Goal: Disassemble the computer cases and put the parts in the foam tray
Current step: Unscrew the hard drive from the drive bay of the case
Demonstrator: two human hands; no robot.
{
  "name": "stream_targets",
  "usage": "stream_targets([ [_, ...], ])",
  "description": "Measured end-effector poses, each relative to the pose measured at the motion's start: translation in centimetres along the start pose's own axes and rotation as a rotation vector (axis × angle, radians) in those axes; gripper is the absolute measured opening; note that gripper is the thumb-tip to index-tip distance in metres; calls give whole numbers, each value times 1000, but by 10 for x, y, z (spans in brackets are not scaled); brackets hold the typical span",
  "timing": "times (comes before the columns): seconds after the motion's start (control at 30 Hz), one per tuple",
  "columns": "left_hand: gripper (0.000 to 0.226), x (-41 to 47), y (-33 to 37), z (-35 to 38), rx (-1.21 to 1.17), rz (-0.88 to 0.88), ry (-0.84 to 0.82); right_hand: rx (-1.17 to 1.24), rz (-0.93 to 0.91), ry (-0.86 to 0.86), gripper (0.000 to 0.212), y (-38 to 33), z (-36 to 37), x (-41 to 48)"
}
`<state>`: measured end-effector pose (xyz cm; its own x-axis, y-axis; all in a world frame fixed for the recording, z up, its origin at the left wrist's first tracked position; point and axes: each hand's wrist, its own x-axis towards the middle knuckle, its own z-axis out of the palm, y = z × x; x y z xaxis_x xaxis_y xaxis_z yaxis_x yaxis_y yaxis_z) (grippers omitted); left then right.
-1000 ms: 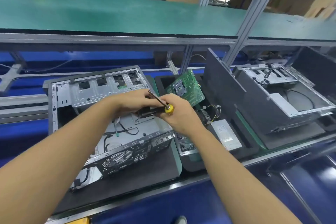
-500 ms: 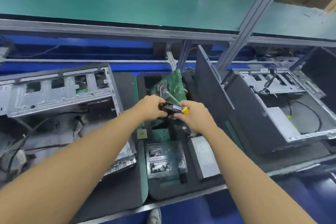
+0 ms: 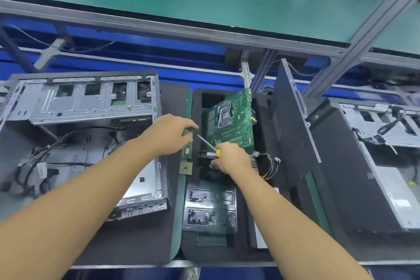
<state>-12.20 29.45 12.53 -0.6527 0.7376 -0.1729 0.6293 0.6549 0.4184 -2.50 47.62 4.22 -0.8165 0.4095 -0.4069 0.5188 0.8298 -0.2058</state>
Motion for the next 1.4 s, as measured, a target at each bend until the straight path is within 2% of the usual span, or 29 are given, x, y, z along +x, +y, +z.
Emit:
stream_targets([
  [0.13, 33, -10, -5, -2, -62, -11, 10, 23, 42, -42, 29, -2, 3, 3],
  [0.27, 33, -19, -11, -6, -119, 0, 29, 300, 145, -133, 40, 23, 9, 0],
  [0.3, 33, -21, -13, -7, -122, 1, 30, 266, 127, -146, 41, 26, 12, -2],
  [0.4, 33, -27, -16, -7, -130, -5, 7, -35, 16, -122, 36, 24, 31, -8],
  [0.63, 35, -52, -37, -18, -137, 16, 56, -103, 49, -140, 35, 16, 47, -7],
  [0.8, 32, -78, -73, -31, -281, 19, 243, 55, -54, -29, 19, 20, 26, -16],
  [0.93, 26, -100, -114, -43, -324, -112, 308, 508, -90, 58, 20, 5, 7, -39],
  [1.0, 19, -112, -134, -46, -315, -166, 211, 651, -138, 58, 29, -15, -10, -56],
  [1.13, 16, -136, -151, -43, -245, -31, -235, 720, -336, 66, 45, -73, -37, -86],
  [1.23, 18, -152, -150, -31, -412, 34, -505, 768, -399, 129, 26, -121, -49, -95],
  [1.3, 15, -160, -152, -20, -433, 107, -574, 835, -377, 186, 16, -147, -53, -97],
  [1.4, 21, -164, -153, -17, -415, 177, -556, 842, -307, 197, 15, -170, -52, -95],
])
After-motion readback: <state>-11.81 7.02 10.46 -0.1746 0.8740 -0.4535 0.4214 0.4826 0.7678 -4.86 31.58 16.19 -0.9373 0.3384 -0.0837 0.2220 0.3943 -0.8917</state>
